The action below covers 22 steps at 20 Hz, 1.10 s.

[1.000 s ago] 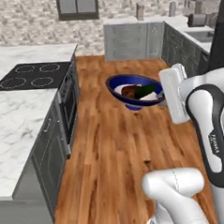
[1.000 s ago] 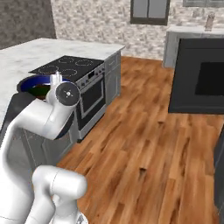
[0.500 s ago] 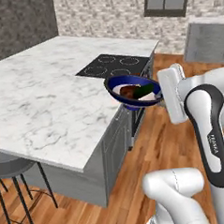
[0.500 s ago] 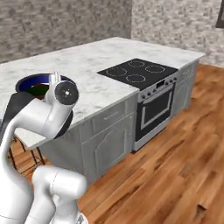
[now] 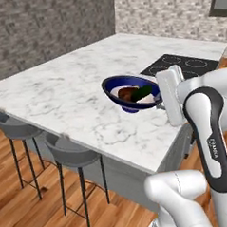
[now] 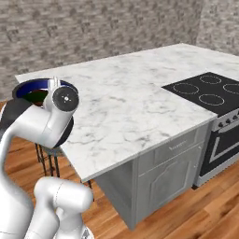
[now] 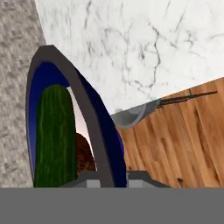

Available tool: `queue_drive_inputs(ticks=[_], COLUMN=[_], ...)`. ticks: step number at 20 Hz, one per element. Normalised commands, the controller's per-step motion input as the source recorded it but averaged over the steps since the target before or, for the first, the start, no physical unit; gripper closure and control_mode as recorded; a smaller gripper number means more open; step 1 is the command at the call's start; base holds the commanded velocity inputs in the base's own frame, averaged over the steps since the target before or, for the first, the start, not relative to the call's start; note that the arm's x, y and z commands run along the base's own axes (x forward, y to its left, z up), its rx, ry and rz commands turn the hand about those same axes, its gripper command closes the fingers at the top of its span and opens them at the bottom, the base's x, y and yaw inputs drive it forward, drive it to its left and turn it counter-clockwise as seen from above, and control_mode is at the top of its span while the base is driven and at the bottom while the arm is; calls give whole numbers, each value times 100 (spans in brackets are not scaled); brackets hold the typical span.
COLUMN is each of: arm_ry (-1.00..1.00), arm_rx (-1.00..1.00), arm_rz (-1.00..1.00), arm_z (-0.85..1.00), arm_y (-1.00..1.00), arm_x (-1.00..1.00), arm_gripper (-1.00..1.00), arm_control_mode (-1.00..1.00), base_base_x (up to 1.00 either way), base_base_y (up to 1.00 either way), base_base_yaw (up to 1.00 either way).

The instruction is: The microwave is finished heating the steak and cucumber. Take the bowl containing the food and place it on the dining counter.

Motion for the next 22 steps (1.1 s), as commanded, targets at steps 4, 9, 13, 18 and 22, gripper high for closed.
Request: queue_drive_inputs(ticks=[4, 9, 13, 18, 22], arm_ry=[0, 0, 0, 0, 0], arm_rx=[0, 0, 0, 0, 0], arm_rz=[0, 0, 0, 0, 13], arm_z=[0, 0, 0, 0, 0], arm_y=[0, 0, 0, 0, -11], arm_x=[0, 0, 0, 0, 20], arm_gripper=[100, 100, 100, 100, 100], arm_control_mode=[100, 100, 100, 100, -100], base_base_x=[46, 19, 53, 59, 57], base_base_y=[-91, -100, -99, -94, -53], base_base_yaw=[20, 30, 44, 50, 44])
